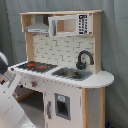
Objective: Play with the kitchen
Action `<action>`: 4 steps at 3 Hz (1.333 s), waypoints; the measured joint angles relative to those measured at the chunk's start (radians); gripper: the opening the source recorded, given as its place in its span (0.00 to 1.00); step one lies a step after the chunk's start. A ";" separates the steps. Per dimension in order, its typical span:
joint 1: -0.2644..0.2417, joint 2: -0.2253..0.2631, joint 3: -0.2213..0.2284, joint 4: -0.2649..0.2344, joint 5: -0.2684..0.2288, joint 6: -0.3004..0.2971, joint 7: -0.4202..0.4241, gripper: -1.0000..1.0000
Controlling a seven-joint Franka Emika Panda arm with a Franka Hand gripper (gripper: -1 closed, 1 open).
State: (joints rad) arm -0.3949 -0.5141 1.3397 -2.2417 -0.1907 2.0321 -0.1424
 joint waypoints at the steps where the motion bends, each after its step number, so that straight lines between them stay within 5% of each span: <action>1: -0.025 0.075 -0.002 0.000 0.000 0.041 -0.058 1.00; 4: -0.077 0.260 0.000 0.000 -0.003 0.161 -0.283 1.00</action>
State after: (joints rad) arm -0.4719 -0.2540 1.3393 -2.2417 -0.1937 2.1935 -0.4255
